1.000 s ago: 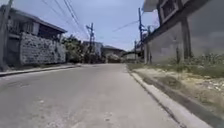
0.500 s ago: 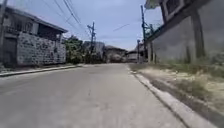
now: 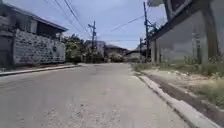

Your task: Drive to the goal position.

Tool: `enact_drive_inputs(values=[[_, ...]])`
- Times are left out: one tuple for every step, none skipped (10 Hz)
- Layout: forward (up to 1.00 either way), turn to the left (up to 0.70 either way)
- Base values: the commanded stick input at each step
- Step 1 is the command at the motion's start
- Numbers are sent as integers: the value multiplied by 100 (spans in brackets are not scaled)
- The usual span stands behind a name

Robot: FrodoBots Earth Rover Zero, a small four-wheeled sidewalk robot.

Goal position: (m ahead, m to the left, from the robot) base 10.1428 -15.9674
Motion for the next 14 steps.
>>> enact_drive_inputs(values=[[100,-39],[100,-39],[100,-39],[100,-31],[100,-12],[100,-2],[100,-2],[100,-1],[100,0],[100,0],[100,0],[100,0],[100,0],[100,0]])
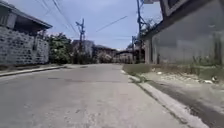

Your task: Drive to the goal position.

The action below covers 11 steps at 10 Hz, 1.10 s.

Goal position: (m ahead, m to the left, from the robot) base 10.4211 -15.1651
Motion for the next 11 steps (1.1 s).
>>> enact_drive_inputs(values=[[100,0],[100,0],[100,-1],[100,-2],[100,-2],[100,-2],[100,-3],[100,-3],[100,-3],[100,-3],[100,-11]])
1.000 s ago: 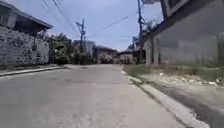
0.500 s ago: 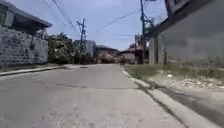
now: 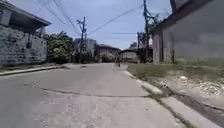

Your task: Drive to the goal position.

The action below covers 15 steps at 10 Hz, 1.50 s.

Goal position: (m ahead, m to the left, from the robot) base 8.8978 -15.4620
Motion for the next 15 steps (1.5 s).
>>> enact_drive_inputs(values=[[100,-33],[100,-38],[100,-35],[100,-32],[100,-3],[100,-2],[100,-2],[100,-2],[100,-2],[100,-2],[100,-2],[100,-2],[100,-2],[100,-2],[100,-2]])
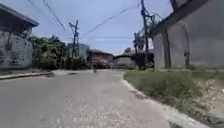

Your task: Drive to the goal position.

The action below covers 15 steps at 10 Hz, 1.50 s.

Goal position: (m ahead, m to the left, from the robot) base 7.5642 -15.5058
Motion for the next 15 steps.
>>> enact_drive_inputs(values=[[100,-2],[100,-2],[100,-2],[100,-2],[100,-2],[100,-2],[100,-2],[100,-2],[100,-2],[100,-2],[100,-2],[100,-2],[100,-2],[100,-3],[100,-3]])
